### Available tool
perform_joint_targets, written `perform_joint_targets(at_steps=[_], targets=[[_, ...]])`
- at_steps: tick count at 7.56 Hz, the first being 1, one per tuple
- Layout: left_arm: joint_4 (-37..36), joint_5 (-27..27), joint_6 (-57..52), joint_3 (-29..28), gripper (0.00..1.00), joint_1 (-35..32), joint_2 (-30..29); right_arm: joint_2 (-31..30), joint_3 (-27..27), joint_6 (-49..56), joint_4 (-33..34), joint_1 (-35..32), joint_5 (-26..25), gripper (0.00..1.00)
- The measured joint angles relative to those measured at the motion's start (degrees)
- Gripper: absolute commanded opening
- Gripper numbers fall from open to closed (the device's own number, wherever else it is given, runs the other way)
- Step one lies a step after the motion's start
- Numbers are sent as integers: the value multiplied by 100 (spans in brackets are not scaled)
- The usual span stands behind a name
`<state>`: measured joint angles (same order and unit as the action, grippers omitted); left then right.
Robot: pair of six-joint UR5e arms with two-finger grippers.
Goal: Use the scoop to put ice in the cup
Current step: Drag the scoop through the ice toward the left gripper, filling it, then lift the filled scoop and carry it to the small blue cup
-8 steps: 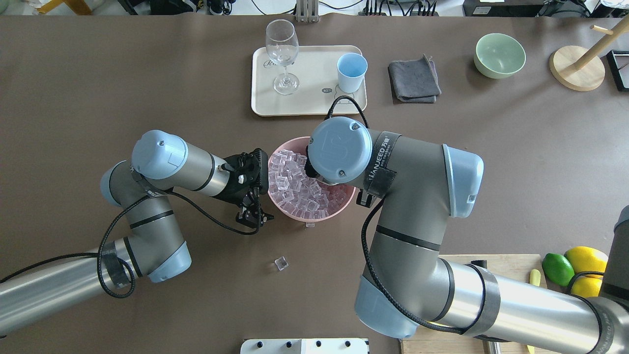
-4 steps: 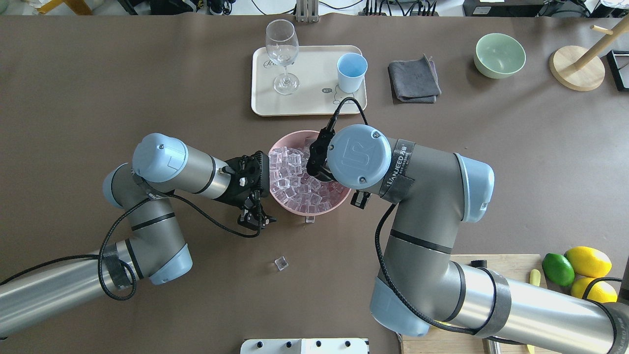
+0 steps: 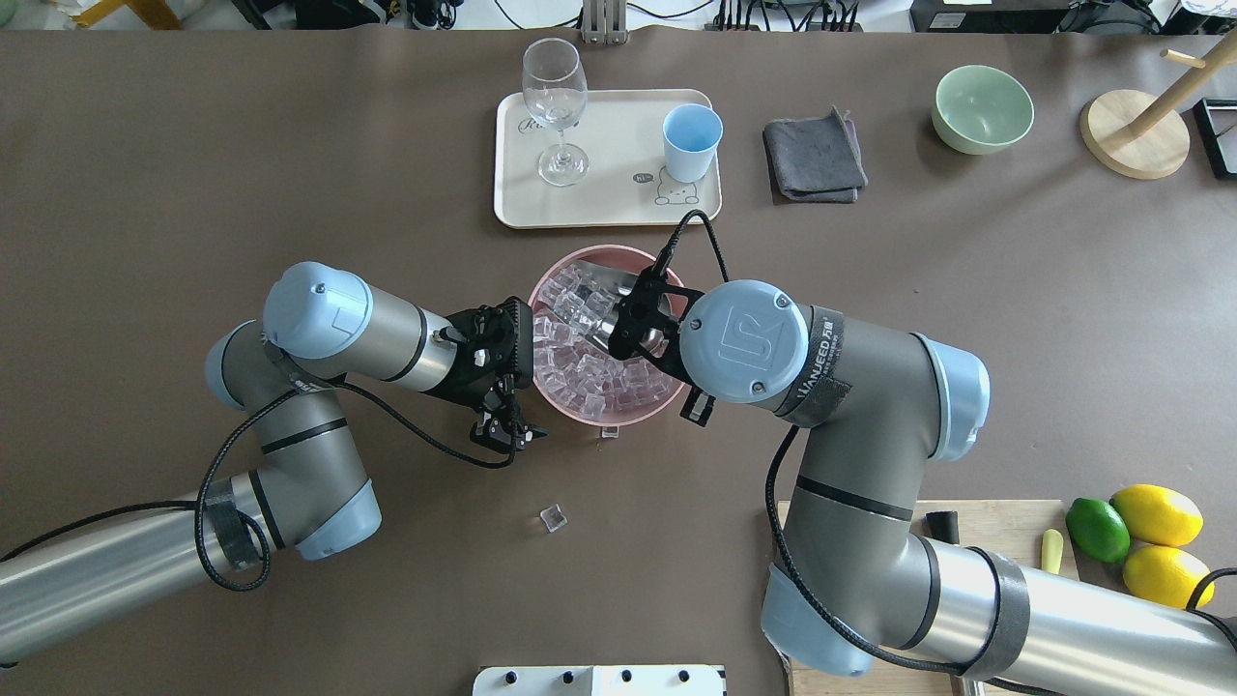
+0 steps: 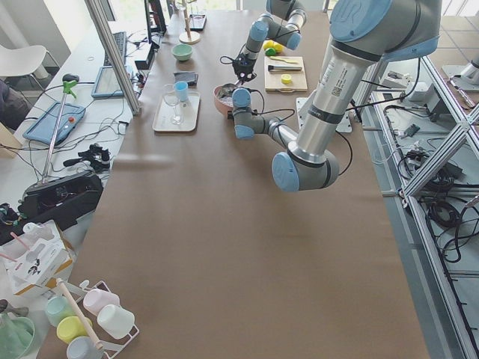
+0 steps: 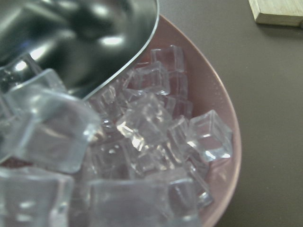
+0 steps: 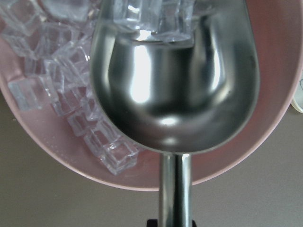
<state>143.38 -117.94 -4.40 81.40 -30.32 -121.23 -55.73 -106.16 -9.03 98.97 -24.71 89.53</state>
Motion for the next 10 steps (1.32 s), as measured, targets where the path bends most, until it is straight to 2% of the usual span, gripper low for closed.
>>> perform_joint_targets(at_steps=[2,4,10], targets=[[-2,-1,1,-1,97,0,3,-149,7,-130,-401,51,2,0],[-2,0,0,-1,98,0,3,-230,-13,-141,-497,49,102,0],[24,-1,0,44,98,-56,137,-288,-3,-88,-500,-941,1973,0]])
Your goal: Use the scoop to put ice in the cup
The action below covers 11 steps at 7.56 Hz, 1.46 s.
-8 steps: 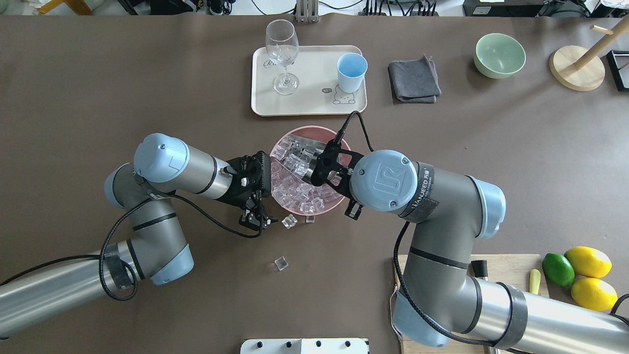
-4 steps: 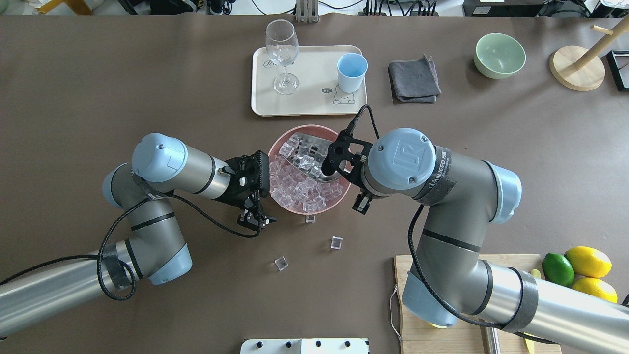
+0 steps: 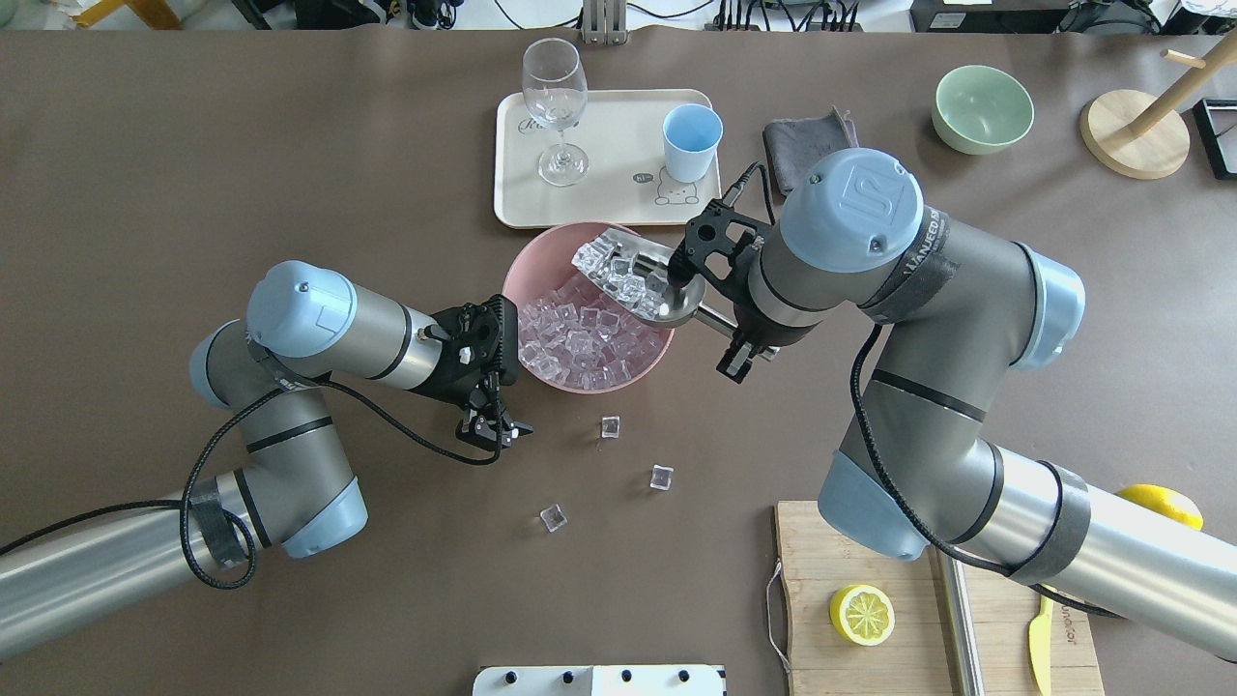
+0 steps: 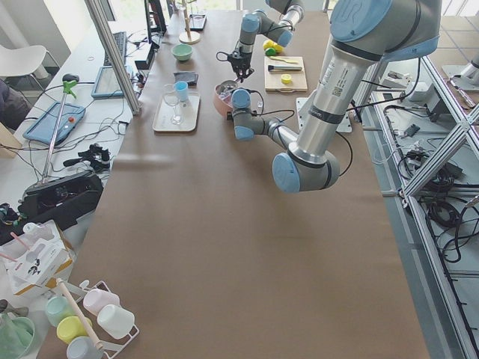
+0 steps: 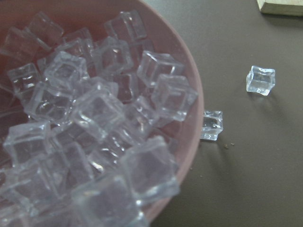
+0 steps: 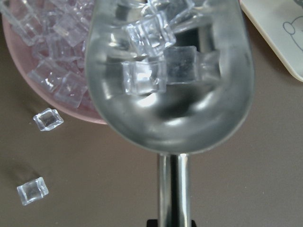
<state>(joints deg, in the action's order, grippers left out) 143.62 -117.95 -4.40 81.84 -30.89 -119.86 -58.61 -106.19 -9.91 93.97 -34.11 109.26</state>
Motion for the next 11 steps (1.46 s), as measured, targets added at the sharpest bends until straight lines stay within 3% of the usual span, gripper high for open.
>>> perform_joint_targets(at_steps=[4,8,11], targets=[[76,-18,-8,15,98,-51,122,33,-3,-53,0,-352,529,0],[87,-12,-8,16,98,-64,135,-148,-19,-638,-545,-592,649,0],[61,8,134,-5,98,-95,123,-304,59,-917,-474,-1066,719,0]])
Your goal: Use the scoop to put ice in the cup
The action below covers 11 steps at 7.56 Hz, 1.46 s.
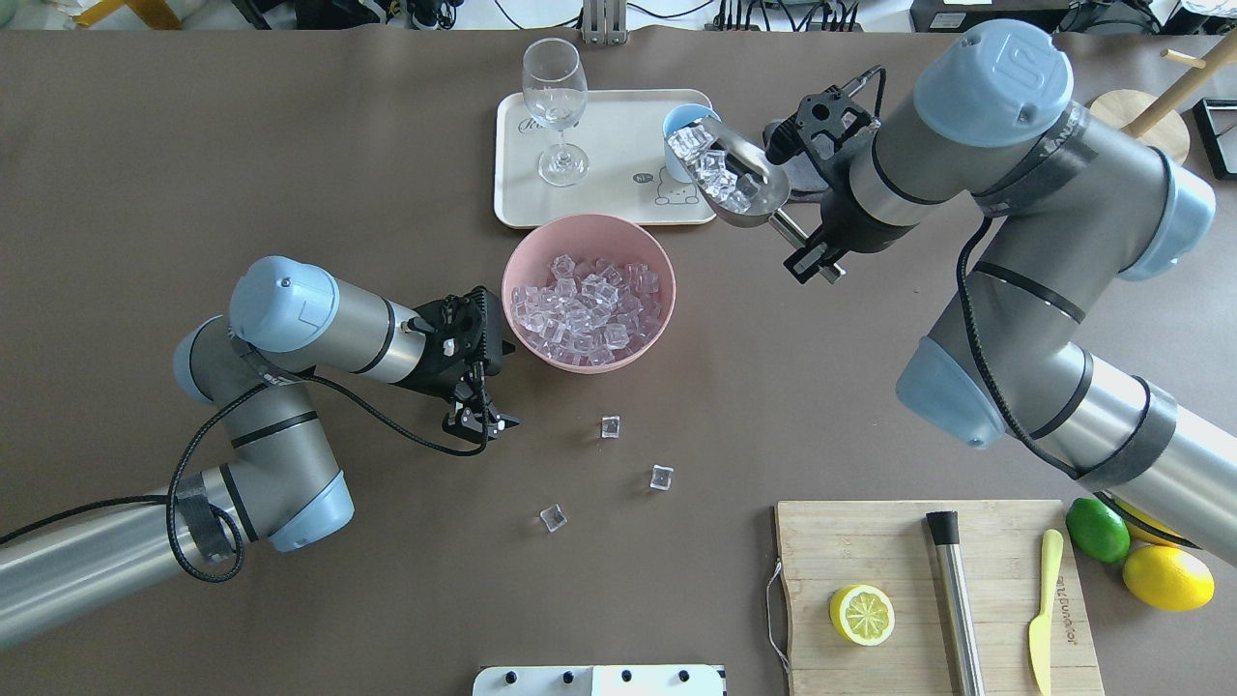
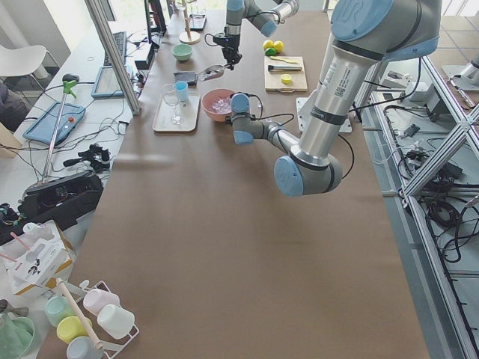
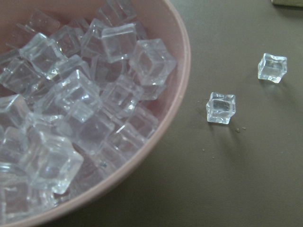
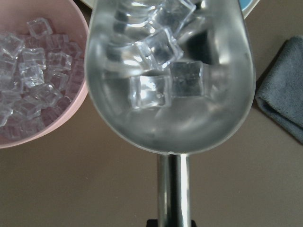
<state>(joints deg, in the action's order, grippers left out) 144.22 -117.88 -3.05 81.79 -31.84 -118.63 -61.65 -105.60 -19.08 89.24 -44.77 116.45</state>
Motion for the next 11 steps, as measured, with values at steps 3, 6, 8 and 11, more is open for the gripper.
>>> perform_joint_targets(at_steps=[3,6,8,11], targets=[[-17,1,56,-4,98,-11,-9,503,429,1011,1214,-492,84,0],[-54,1,45,32,98,-181,81,1566,1618,2192,2188,-625,-217,0],[-418,-17,48,306,98,-338,239,1969,2061,2854,2696,-718,-424,0],[-1018,-7,732,1029,99,-427,716,2698,3001,3490,3190,-757,-826,0]])
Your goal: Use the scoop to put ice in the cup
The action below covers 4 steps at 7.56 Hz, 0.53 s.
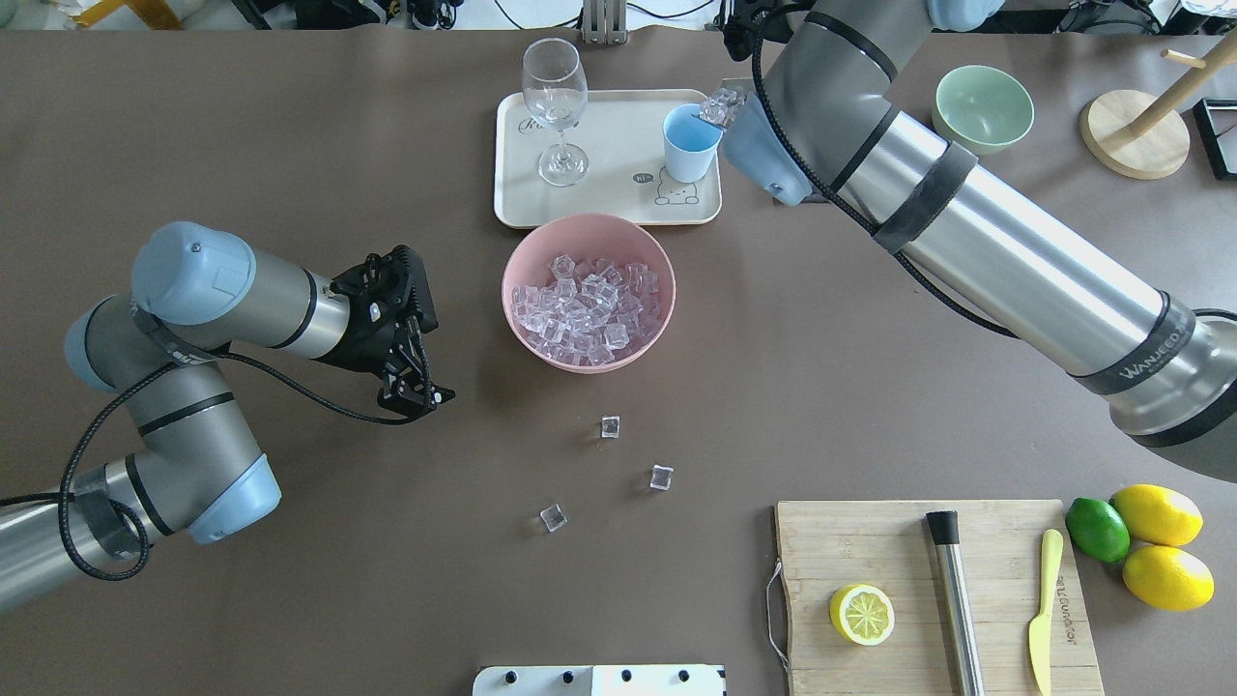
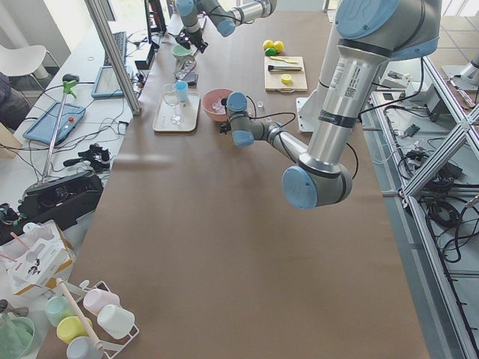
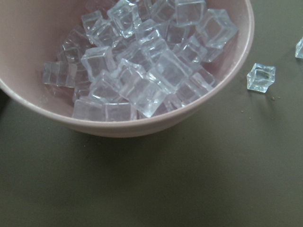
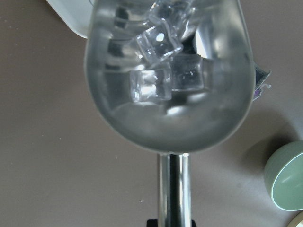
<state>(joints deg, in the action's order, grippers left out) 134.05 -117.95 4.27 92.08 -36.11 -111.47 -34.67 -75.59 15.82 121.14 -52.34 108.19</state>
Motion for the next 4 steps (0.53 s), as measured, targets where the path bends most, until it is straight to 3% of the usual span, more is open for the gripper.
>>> perform_joint_targets(at_steps=[2,4], targets=[[-687,-30,749,706,99,-229,403,356,399,479,318,-3,-265,0],[-1292,-520,1160,1402,99,-796,963,520,625,728,443,-4,-463,0]])
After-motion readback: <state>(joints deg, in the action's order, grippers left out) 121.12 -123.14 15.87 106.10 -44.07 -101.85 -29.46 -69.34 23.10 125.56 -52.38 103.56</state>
